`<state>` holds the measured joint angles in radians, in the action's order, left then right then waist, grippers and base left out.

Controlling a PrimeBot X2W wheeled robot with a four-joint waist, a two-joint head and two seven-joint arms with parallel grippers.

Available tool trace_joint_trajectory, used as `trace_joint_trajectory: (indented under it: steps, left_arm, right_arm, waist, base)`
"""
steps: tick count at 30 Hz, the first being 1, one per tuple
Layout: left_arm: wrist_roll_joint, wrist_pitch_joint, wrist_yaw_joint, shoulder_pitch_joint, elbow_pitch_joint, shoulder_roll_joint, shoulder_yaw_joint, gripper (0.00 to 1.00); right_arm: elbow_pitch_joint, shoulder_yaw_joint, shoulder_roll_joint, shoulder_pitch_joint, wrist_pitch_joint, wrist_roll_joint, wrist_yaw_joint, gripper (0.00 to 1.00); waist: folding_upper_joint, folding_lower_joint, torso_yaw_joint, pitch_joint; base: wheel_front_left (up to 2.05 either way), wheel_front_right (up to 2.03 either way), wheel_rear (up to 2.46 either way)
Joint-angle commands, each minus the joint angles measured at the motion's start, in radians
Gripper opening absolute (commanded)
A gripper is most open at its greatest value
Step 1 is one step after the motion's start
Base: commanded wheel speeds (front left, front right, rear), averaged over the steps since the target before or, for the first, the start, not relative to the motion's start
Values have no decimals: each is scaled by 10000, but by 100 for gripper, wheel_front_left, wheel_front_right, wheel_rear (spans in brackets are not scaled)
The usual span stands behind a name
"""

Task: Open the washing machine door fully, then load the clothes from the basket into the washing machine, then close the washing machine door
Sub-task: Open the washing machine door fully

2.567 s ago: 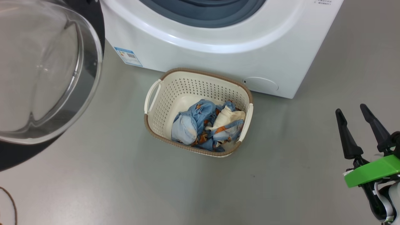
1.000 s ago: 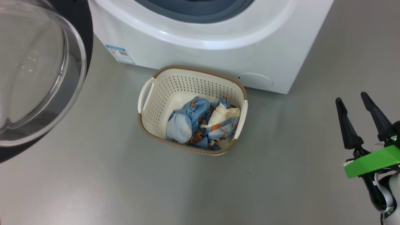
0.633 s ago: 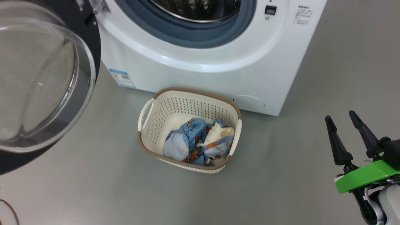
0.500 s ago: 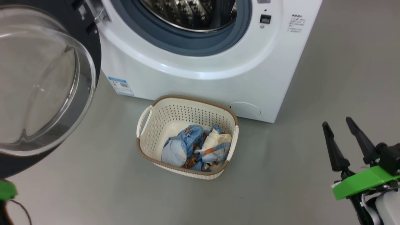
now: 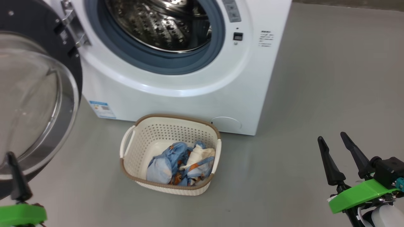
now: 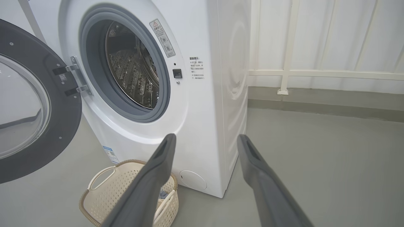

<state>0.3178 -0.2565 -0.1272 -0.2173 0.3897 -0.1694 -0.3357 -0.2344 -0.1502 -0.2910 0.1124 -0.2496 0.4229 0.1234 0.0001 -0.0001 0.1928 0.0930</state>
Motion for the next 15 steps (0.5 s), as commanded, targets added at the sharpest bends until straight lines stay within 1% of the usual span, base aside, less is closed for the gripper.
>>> trace_joint_trajectory:
  steps: [1,15]
  left_arm:
    - [40,-53,-33,91,-410,-262,-103,100]
    - [-74,-53,-34,802,-994,-7,1067,100]
  right_arm:
    - [279,-141,-125,-36,-122,49,73,100]
    - [419,-25,-45,-246,-122,14,73,100]
  waist:
    - [-1,1,-389,-187]
    - [-1,1,-1593,-279]
  base:
    - [0,0,0]
    - [0,0,0]
